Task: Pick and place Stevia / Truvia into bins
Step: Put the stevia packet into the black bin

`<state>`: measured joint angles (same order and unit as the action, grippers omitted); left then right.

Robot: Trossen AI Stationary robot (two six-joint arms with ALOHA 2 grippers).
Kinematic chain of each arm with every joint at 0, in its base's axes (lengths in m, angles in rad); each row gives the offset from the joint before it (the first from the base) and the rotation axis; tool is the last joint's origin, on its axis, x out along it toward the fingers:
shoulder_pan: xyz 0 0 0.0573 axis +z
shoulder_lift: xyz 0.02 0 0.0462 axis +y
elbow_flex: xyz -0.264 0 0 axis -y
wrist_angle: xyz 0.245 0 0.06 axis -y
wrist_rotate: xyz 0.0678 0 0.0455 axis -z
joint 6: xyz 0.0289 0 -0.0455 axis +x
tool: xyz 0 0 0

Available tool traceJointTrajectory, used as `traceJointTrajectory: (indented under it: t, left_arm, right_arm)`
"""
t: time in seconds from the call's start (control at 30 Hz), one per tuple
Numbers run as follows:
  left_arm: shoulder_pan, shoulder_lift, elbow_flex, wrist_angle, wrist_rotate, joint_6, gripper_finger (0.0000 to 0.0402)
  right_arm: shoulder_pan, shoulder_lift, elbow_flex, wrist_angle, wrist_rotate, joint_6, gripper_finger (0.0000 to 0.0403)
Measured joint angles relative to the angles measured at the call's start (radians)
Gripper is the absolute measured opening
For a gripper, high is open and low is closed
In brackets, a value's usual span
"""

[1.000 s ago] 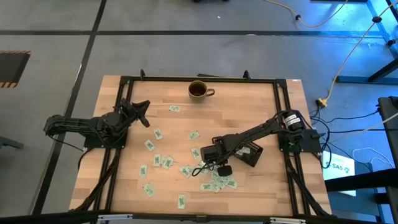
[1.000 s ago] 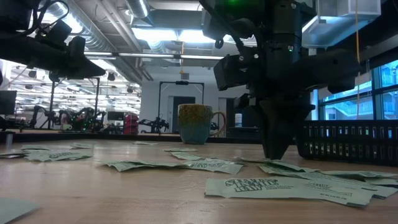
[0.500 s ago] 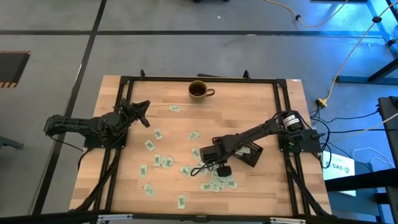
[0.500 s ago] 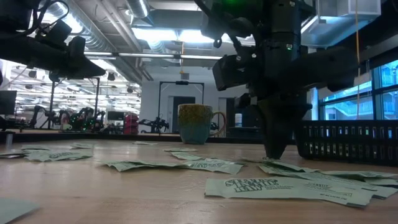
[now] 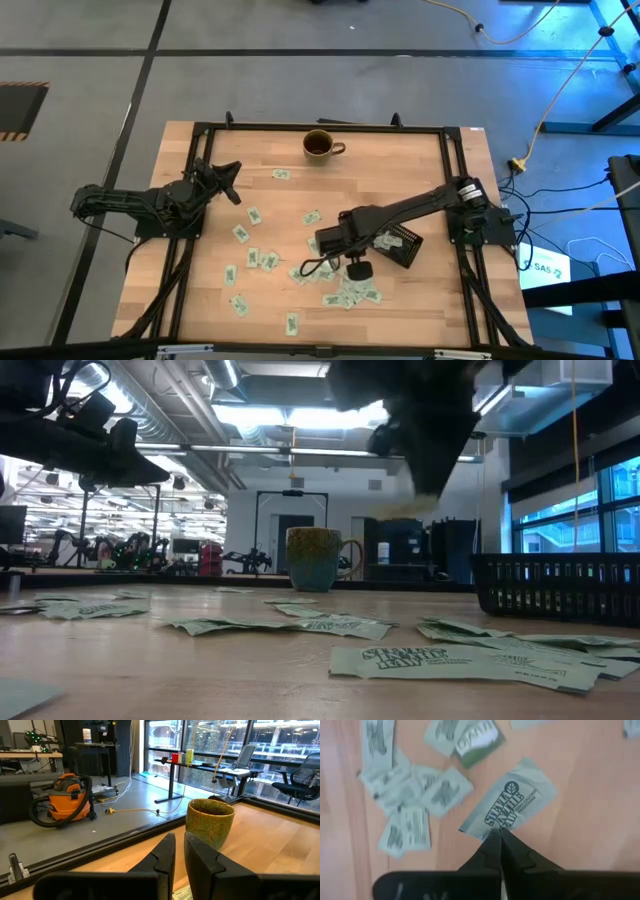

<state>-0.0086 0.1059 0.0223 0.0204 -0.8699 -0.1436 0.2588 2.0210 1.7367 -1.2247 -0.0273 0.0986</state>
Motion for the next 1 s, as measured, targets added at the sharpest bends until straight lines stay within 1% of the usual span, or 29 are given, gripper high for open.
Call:
traceJointTrajectory:
  t: [0.1, 0.2, 0.33, 0.43, 0.53, 0.67, 0.8, 1.0]
  left_arm:
    - [0.000, 0.000, 0.000, 0.000, 0.000, 0.000, 0.0033]
    - [0.000, 0.000, 0.000, 0.000, 0.000, 0.000, 0.0033]
    - [0.000, 0.000, 0.000, 0.000, 0.000, 0.000, 0.0033]
    - [0.000, 0.000, 0.000, 0.000, 0.000, 0.000, 0.0033]
    - [0.000, 0.000, 0.000, 0.000, 0.000, 0.000, 0.0033]
    - [0.000, 0.000, 0.000, 0.000, 0.001, 0.000, 0.0033]
    - [0.000, 0.000, 0.000, 0.001, 0.003, 0.000, 0.0033]
    - [0.000, 0.000, 0.000, 0.001, 0.004, 0.000, 0.0033]
  right_arm:
    - [0.000, -0.068, -0.019, -0.013, -0.001, 0.008, 0.0001]
    - [0.001, -0.164, -0.090, -0.016, -0.001, 0.061, 0.0001]
    - [0.000, -0.296, -0.225, -0.007, 0.004, 0.206, 0.0000]
    - [0.000, -0.352, -0.347, 0.029, 0.005, 0.329, 0.0000]
    - [0.000, -0.385, -0.464, 0.109, 0.005, 0.416, 0.0000]
    - [-0.007, -0.392, -0.591, 0.156, 0.000, 0.520, 0.0000]
    - [-0.008, -0.392, -0.682, 0.180, 0.001, 0.599, 0.0000]
    - [-0.008, -0.392, -0.765, 0.233, 0.000, 0.638, 0.0014]
